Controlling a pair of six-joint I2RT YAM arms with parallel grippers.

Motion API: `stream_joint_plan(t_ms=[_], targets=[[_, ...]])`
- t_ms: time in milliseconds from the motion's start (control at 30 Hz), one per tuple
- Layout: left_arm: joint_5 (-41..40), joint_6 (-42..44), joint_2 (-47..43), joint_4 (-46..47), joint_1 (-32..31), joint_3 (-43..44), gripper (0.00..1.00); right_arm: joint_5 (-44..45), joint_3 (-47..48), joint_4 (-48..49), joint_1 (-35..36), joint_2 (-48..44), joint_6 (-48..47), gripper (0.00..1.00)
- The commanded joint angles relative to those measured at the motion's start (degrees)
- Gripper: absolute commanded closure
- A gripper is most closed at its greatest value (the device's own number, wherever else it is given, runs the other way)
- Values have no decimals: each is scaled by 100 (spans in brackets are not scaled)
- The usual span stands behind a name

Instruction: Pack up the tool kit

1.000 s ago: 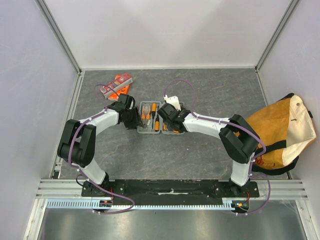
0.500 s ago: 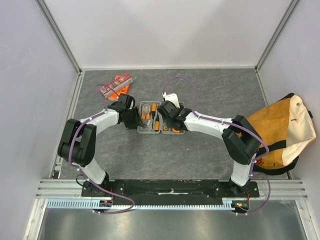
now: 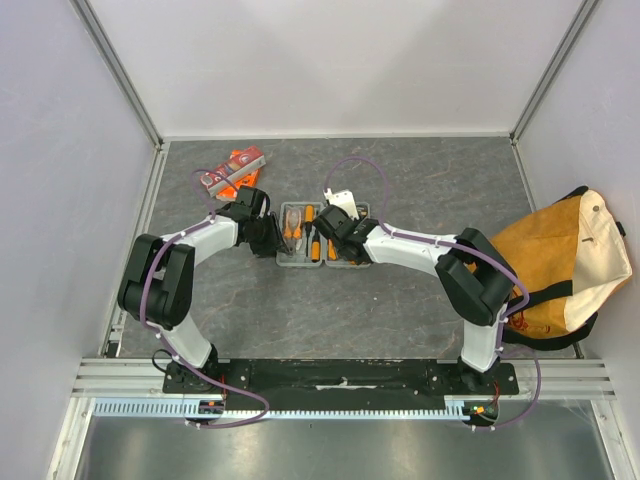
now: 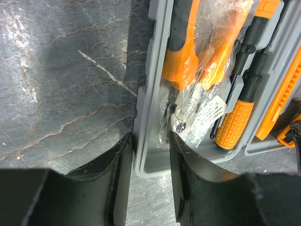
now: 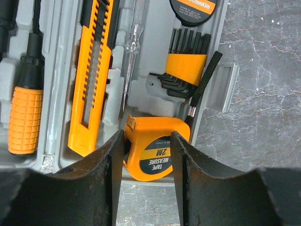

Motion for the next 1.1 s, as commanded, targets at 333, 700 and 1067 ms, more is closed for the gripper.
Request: stream_joint_plan(t_ms=[333, 700, 1067], targets=[[-75, -128, 200, 82, -32, -62, 59, 102, -66, -521, -20, 403, 311, 62], [-48, -110, 156, 100, -32, -44, 59, -48, -295, -451, -20, 579, 442, 61], [-83, -119, -494, -67, -15, 193, 54, -82, -31, -512, -90, -457, 539, 38]])
